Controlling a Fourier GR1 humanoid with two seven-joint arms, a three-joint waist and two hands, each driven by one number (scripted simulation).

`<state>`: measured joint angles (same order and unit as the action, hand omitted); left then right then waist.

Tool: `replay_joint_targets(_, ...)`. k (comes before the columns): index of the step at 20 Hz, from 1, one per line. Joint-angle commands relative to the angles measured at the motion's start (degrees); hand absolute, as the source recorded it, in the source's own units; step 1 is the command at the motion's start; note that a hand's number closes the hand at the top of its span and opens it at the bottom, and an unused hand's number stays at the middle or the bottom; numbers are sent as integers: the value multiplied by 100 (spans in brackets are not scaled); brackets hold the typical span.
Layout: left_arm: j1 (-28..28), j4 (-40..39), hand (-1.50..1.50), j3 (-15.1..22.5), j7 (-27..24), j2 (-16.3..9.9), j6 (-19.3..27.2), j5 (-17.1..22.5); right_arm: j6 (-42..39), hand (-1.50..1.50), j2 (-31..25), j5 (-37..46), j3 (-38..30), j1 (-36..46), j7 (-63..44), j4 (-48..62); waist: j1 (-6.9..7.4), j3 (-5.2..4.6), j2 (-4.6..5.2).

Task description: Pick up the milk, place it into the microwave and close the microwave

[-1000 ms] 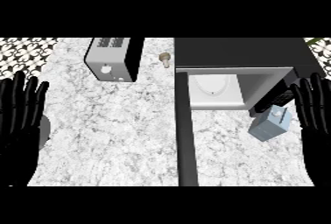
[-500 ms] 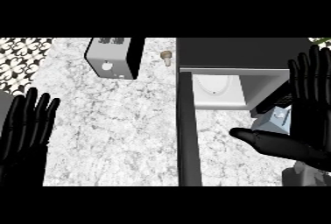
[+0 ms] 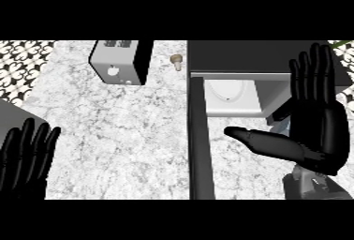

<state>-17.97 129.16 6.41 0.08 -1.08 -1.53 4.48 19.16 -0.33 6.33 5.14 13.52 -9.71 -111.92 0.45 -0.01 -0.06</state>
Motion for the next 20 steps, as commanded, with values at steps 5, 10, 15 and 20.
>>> replay_joint_targets(5,-1239,359,-150,-126,-695,-136,-534,411,361,-150,-67,296,-394,-201,140,225,16,-1,-5)
replay_joint_targets(10,-1359,446,-150,73,-682,0,-576,235,488,-150,-59,555,-373,-383,71,399,0,1,-5)
replay_joint_targets(15,-958,271,-150,-425,-520,-76,-586,489,378,-150,-41,29,-760,-541,623,791,-23,2,4)
replay_joint_targets(20,-1601,385,-150,-472,-986,-94,-987,621,244,-150,-162,-436,-1310,-549,1364,1618,5,2,4)
